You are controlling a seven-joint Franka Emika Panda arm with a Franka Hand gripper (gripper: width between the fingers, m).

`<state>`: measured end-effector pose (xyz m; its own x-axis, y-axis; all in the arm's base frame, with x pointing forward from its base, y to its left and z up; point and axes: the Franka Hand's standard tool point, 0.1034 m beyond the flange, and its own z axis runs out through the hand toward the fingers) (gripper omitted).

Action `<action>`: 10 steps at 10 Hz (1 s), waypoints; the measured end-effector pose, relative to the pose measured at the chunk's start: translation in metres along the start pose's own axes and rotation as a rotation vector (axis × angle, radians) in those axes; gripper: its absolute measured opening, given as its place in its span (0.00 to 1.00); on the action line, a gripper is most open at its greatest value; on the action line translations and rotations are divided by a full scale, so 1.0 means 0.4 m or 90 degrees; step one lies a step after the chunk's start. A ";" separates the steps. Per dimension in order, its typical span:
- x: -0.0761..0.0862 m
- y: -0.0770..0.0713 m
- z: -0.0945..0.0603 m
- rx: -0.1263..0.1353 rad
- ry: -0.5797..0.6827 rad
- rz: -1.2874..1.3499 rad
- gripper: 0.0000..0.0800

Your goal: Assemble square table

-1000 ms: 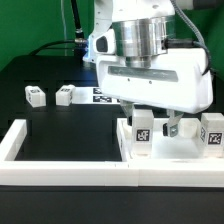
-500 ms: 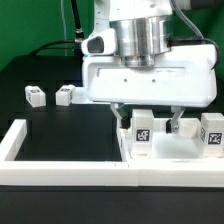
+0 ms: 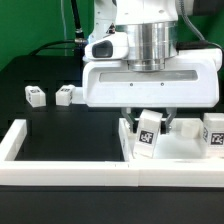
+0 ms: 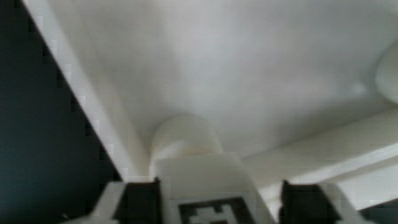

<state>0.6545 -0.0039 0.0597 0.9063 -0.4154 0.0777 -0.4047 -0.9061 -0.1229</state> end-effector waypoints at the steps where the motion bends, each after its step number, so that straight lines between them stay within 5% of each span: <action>1: -0.001 -0.004 0.000 0.001 0.000 0.046 0.36; 5: 0.004 -0.020 0.007 0.000 -0.026 0.381 0.36; 7: 0.017 -0.027 0.008 0.042 -0.081 0.647 0.36; 10: 0.023 -0.026 0.006 0.045 -0.095 0.692 0.36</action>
Offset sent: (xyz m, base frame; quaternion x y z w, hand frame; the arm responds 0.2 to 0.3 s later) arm 0.0131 0.0007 -0.0042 -0.0430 -0.0093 0.3236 0.9452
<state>0.6671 0.0018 0.0592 0.0780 -0.9710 -0.2258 -0.9925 -0.0542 -0.1098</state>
